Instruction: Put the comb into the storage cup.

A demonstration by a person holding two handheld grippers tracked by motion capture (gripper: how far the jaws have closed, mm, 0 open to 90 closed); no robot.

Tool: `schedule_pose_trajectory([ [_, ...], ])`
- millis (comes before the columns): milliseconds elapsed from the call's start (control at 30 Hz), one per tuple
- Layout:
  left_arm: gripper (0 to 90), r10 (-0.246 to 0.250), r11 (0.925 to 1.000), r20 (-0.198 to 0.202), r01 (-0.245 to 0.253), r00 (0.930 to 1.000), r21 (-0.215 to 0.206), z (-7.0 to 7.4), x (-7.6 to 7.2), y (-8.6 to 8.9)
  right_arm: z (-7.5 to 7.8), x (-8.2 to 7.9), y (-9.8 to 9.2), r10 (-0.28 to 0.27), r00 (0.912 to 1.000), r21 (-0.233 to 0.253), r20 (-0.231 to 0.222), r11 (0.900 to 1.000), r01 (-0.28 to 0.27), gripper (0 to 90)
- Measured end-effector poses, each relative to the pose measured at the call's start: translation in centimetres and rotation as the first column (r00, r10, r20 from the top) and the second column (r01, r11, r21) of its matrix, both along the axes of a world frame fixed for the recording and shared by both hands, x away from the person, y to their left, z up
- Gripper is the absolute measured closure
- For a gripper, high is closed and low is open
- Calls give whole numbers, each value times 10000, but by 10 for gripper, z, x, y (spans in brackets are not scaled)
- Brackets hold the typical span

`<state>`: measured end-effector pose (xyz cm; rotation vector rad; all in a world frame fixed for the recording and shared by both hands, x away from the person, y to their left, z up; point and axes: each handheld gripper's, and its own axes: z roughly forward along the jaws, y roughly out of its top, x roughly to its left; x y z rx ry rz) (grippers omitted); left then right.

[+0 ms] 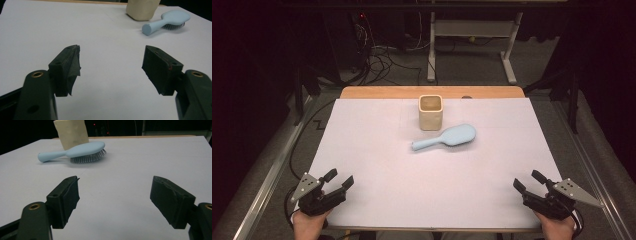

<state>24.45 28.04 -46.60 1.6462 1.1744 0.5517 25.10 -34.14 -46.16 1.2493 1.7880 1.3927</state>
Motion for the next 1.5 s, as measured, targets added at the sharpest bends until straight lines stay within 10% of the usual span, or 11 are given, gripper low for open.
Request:
schedule_pose_trajectory([
  [1500,311,-76,10000,-51,76,10000,-9,0,0,-1,6,-4,3,155,9989,164,447,9997,-162,266],
])
